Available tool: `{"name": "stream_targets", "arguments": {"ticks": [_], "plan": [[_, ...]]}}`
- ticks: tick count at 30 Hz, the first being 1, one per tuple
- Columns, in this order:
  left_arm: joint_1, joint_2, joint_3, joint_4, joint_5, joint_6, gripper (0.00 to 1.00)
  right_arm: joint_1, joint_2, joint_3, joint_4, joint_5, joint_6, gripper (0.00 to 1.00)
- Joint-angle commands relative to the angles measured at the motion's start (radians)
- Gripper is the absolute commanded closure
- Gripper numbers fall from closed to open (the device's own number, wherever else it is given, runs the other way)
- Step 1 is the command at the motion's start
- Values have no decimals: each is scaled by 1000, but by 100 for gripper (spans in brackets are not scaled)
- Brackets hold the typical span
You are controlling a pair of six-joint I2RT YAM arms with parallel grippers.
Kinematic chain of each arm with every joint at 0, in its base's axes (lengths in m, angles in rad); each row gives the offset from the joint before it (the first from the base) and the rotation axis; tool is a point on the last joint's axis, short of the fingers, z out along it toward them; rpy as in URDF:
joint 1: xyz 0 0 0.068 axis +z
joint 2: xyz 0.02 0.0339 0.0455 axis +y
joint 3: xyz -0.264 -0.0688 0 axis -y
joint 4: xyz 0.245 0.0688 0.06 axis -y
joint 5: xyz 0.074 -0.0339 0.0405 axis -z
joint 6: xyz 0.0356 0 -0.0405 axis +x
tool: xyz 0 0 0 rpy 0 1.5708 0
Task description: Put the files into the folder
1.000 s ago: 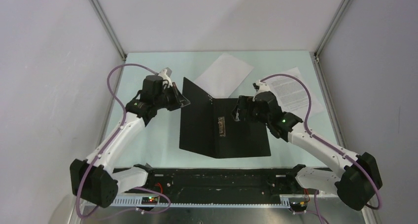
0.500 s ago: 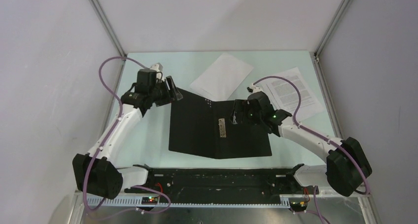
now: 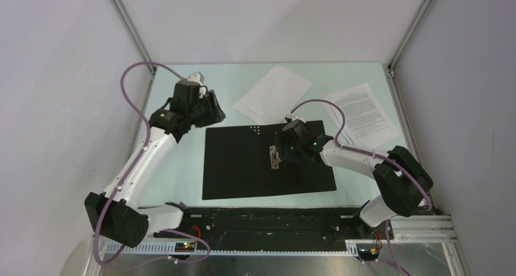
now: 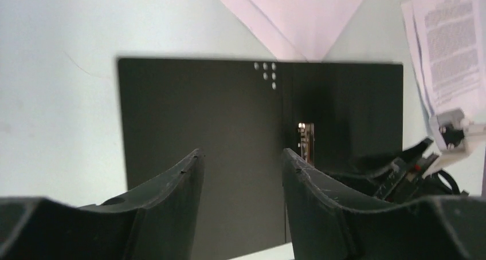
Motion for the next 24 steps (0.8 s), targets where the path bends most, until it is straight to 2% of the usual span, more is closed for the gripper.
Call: {"name": "stream_targets", "arguments": {"ticks": [1, 3, 7, 10, 13, 24], "plan": [[-34, -13, -115, 62, 85, -106, 43, 57, 70, 83, 23, 88, 18, 25], [-36, -26, -167, 100, 107, -127, 43, 89, 109, 112, 10, 124, 26, 29], [-35, -35, -236, 138, 131, -136, 43, 130, 170, 155, -18, 186, 59, 46], [-35, -43, -276, 163, 141, -137, 43, 151, 213, 184, -43, 225, 82, 52], [-35, -47, -311, 179, 148, -138, 43, 166, 240, 198, -53, 236, 106, 66], [-35, -49, -345, 207, 154, -138, 44, 246, 295, 249, -102, 254, 150, 81]]}}
